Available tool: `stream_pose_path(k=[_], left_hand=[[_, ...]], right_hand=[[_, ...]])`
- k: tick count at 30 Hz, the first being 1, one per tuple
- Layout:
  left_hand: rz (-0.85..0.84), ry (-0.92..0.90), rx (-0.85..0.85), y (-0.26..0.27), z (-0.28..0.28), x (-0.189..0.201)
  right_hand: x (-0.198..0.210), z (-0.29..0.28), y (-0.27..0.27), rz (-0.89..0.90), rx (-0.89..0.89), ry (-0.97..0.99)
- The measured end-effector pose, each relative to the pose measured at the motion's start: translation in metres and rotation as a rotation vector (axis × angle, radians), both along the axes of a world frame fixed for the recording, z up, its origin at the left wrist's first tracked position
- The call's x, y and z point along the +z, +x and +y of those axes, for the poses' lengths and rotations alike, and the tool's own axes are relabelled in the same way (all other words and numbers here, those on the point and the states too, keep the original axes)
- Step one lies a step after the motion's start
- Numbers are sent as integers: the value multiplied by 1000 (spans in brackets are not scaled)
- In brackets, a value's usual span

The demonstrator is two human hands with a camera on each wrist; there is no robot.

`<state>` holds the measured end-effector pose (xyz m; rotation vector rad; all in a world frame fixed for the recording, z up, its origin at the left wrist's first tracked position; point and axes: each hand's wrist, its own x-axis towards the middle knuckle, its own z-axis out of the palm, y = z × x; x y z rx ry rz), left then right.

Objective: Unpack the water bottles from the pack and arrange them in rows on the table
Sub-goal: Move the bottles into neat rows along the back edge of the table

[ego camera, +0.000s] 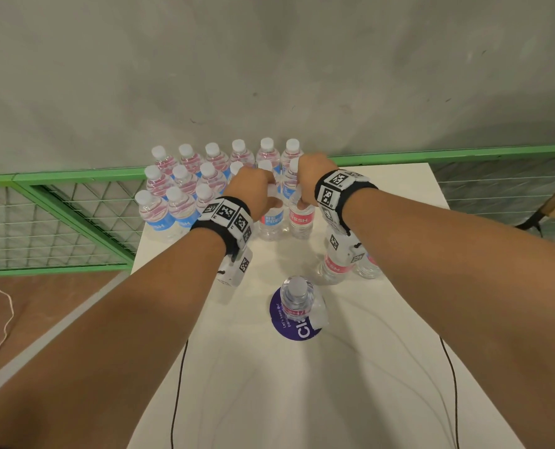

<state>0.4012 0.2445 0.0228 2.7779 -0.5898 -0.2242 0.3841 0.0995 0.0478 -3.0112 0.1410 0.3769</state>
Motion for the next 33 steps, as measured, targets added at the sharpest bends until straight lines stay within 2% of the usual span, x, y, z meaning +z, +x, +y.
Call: stream_pose_path(k=[9, 13, 18, 23, 33], left_hand=[[-38, 56, -69, 7, 4, -1], [-71, 110, -91, 9, 1, -4], [-62, 101, -62, 6, -3, 0], [-97, 130, -97, 7, -3, -4], [-105, 110, -86, 7, 0, -5]], right_hand=[[3, 5, 2, 29, 27, 6], [1, 11, 1, 48, 92, 2], [2, 13, -1, 46, 115, 0], [7, 4, -6, 180, 242, -44], [4, 3, -4, 61, 105, -54]])
